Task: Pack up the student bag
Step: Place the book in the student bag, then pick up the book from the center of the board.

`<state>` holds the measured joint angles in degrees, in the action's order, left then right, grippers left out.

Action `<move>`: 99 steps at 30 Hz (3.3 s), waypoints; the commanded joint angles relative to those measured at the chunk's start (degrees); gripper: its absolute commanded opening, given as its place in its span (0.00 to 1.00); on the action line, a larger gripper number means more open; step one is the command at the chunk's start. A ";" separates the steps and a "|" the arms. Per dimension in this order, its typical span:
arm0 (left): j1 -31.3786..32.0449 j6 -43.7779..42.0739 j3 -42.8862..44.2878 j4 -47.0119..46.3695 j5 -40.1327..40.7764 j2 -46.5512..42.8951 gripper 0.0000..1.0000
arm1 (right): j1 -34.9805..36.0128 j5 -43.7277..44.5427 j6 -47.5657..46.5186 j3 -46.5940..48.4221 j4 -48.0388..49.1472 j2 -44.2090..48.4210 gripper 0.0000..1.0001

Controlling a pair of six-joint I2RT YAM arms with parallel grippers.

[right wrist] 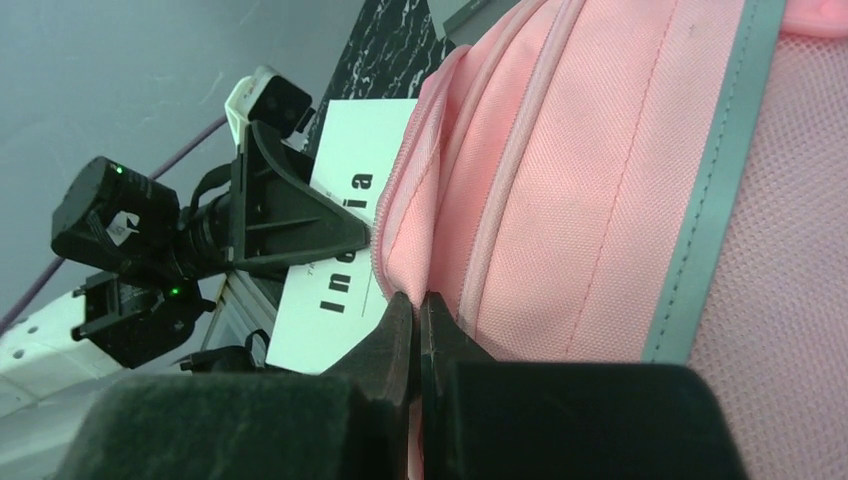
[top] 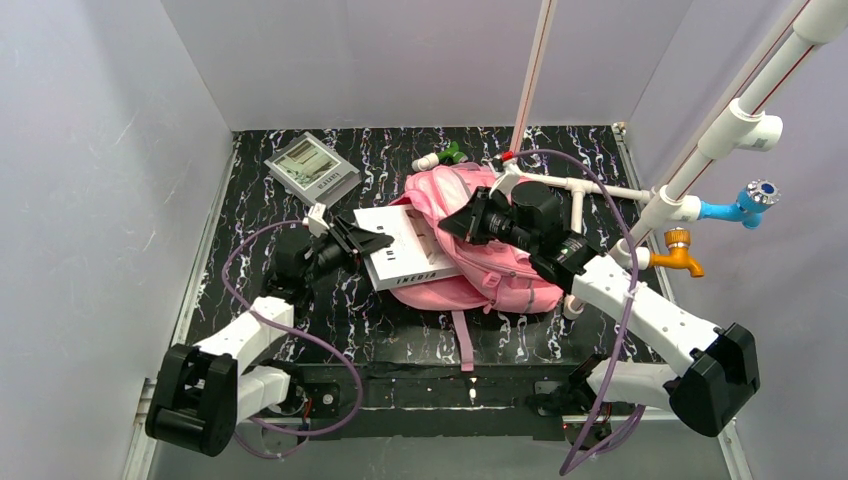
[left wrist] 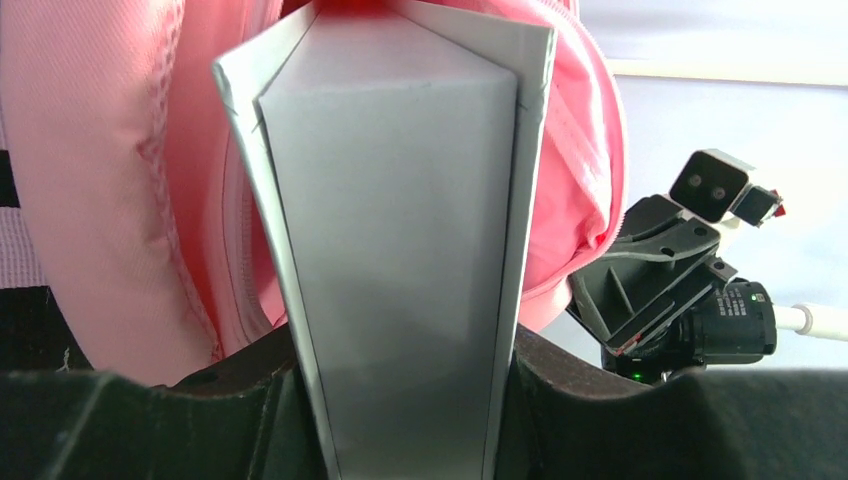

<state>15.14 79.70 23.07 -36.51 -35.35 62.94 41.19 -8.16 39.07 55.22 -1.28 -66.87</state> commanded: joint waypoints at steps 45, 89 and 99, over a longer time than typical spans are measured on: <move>-4.37 -55.38 27.42 67.44 10.95 -6.40 0.89 | 1.00 -3.95 -11.51 4.64 1.93 -6.01 0.01; -26.96 -20.87 33.99 -7.15 8.21 50.46 0.11 | 9.44 4.26 -21.86 4.19 -4.16 -11.21 0.63; -27.53 -18.03 32.09 -3.75 5.08 44.24 0.00 | 14.76 14.10 -30.01 11.10 -13.65 -12.36 0.72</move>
<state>-12.05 61.06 56.84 -41.78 -27.20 114.32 52.34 -1.87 15.11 59.86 -9.58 -79.29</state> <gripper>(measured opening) 0.013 0.680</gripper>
